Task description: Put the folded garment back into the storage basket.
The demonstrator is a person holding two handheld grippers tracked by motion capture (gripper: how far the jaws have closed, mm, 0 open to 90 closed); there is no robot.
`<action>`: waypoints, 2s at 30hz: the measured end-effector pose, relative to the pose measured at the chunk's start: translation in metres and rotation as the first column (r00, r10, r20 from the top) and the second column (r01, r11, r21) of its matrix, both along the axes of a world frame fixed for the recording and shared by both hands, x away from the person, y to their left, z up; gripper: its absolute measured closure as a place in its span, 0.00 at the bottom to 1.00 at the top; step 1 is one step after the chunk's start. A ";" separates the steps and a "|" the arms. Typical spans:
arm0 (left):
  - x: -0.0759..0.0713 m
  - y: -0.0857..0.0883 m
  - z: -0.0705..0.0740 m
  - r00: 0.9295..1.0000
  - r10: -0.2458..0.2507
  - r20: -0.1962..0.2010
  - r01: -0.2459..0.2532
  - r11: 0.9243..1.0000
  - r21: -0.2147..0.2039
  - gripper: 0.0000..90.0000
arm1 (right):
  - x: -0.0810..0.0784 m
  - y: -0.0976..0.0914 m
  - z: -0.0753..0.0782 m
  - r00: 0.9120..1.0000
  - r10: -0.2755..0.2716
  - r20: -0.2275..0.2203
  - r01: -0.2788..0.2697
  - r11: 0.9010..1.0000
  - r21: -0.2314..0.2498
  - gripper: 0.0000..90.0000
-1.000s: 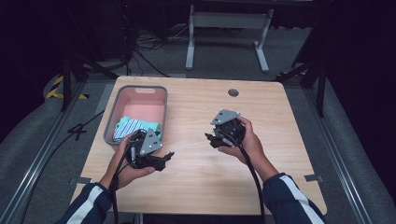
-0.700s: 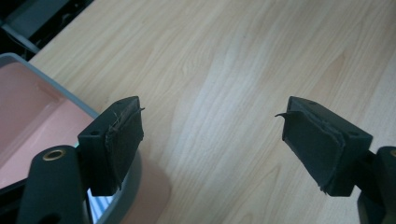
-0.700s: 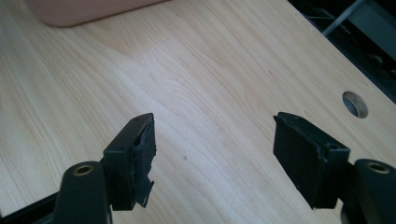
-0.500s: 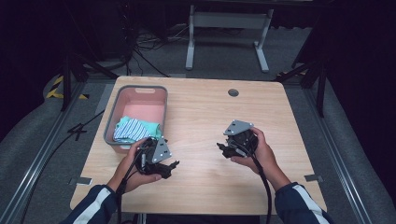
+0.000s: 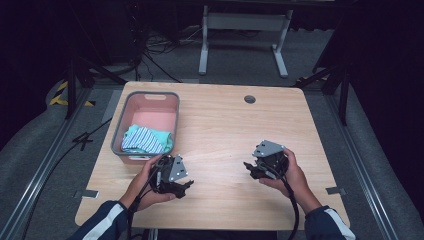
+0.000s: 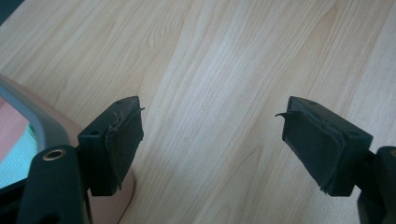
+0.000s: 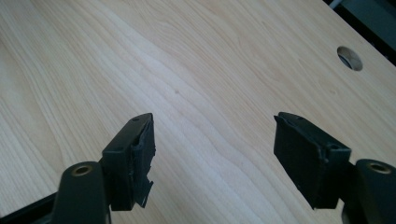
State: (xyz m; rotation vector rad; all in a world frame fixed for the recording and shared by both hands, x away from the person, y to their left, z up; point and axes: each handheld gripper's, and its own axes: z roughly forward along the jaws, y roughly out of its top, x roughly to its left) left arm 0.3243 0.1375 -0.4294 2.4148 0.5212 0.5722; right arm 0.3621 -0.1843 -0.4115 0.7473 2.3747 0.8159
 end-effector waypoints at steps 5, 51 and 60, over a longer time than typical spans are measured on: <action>0.000 0.000 -0.009 1.000 0.001 -0.020 -0.001 1.000 0.008 0.21 | -0.006 -0.012 -0.009 1.000 -0.010 -0.007 0.010 1.000 -0.005 0.33; 0.001 0.026 -0.054 0.973 -0.041 -0.226 -0.002 0.982 -0.187 0.16 | -0.042 -0.128 -0.075 0.974 -0.147 -0.173 0.187 0.951 0.246 0.26; 0.001 0.026 -0.054 0.973 -0.040 -0.227 -0.004 0.982 -0.189 0.16 | -0.042 -0.129 -0.075 0.974 -0.148 -0.173 0.188 0.952 0.244 0.26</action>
